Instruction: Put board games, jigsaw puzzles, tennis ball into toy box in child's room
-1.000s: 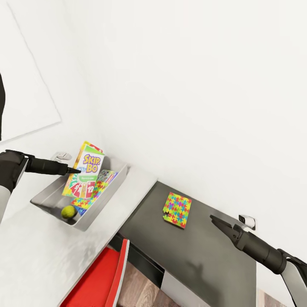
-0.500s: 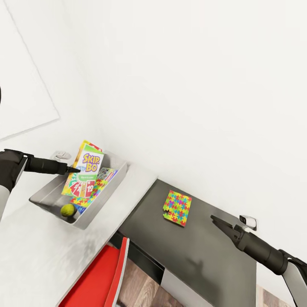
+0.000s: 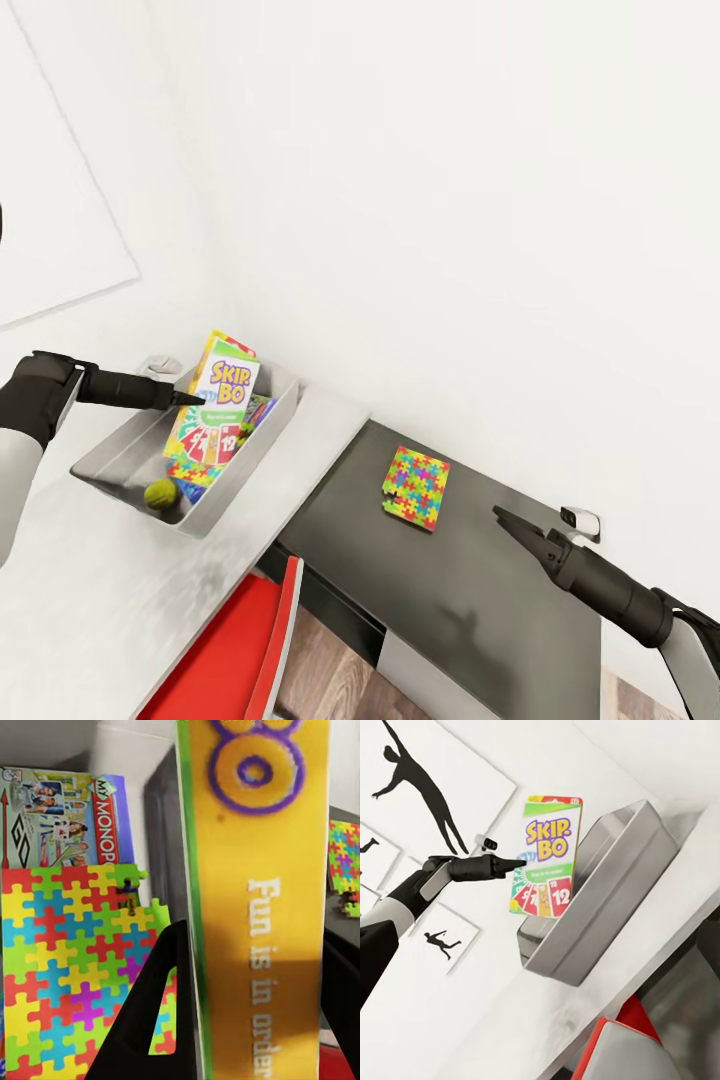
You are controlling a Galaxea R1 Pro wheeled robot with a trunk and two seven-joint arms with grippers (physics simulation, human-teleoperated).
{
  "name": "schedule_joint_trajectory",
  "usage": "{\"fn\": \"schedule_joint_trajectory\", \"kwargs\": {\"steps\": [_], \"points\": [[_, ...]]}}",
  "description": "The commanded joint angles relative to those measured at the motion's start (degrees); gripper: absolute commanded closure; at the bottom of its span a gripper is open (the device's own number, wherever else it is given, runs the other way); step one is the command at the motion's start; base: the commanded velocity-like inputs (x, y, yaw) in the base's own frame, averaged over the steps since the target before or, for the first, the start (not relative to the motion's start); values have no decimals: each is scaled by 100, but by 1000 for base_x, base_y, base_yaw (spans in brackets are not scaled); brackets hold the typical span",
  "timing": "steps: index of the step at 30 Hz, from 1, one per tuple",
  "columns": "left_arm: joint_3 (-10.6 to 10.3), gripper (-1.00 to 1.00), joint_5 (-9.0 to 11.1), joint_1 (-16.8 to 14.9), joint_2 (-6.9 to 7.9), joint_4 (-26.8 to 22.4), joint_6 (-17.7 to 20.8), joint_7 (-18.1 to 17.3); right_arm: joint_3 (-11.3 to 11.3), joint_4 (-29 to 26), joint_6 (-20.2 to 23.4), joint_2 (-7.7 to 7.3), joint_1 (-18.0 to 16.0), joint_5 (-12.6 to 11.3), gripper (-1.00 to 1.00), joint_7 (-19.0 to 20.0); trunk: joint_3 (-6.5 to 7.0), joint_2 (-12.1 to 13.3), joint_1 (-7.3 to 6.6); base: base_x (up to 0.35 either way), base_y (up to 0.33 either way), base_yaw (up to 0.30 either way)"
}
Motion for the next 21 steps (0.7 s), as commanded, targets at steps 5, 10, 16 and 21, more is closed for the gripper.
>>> {"fn": "schedule_joint_trajectory", "kwargs": {"steps": [5, 10, 16, 21], "points": [[10, 100, -32, -5, -9, -6, 59, -46, 0, -1, 39, -6, -4, -27, -100, 3, -11, -11, 3, 0, 0, 0], [10, 100, -32, -5, -9, -6, 59, -46, 1, -1, 39, -8, -4, -30, -100, 3, -11, -11, 3, 0, 0, 0], [10, 100, -35, 1, -4, -6, 59, -47, 2, -1, 39, -2, -4, -27, -100, -1, -11, -11, 3, 0, 0, 0], [5, 100, -36, 2, -10, -6, 59, -39, 2, -1, 39, -2, -4, -27, -100, 1, -11, -11, 3, -16, 19, 0]]}}
